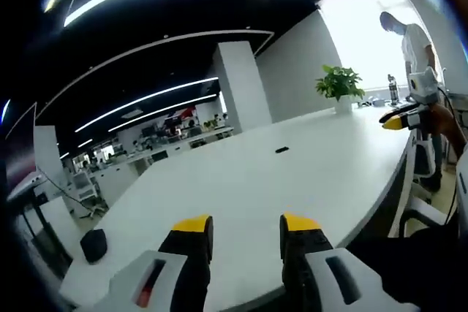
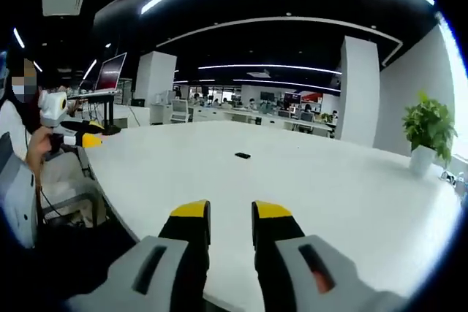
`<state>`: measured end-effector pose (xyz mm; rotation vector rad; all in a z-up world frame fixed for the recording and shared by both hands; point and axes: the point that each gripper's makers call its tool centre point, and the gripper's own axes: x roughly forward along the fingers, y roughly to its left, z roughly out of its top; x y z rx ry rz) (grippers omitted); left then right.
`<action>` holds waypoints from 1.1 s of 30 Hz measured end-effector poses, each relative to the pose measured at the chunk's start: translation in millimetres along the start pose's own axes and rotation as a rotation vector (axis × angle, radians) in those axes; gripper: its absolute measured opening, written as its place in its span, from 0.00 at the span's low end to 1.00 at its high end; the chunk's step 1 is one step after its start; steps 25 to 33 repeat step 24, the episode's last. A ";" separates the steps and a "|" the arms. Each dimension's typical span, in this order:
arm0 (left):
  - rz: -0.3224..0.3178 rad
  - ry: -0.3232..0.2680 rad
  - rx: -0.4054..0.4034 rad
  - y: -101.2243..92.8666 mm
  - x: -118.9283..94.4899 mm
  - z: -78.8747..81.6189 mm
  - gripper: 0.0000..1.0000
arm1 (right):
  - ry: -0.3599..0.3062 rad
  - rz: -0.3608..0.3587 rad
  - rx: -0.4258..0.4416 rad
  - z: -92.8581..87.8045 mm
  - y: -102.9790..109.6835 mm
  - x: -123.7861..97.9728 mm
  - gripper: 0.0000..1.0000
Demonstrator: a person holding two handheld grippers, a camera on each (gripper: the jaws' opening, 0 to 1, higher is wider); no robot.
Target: Snap the two parts of the plastic buckle together until the buckle closes and remains connected.
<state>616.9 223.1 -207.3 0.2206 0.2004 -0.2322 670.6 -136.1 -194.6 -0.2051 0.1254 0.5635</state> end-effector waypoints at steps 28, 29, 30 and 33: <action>0.035 0.001 -0.010 -18.5 -85.6 -22.1 0.38 | 0.036 -0.082 0.013 -23.9 36.9 -84.5 0.22; 0.035 0.001 -0.010 -18.5 -85.6 -22.1 0.38 | 0.036 -0.082 0.013 -23.9 36.9 -84.5 0.22; 0.035 0.001 -0.010 -18.5 -85.6 -22.1 0.38 | 0.036 -0.082 0.013 -23.9 36.9 -84.5 0.22; 0.035 0.001 -0.010 -18.5 -85.6 -22.1 0.38 | 0.036 -0.082 0.013 -23.9 36.9 -84.5 0.22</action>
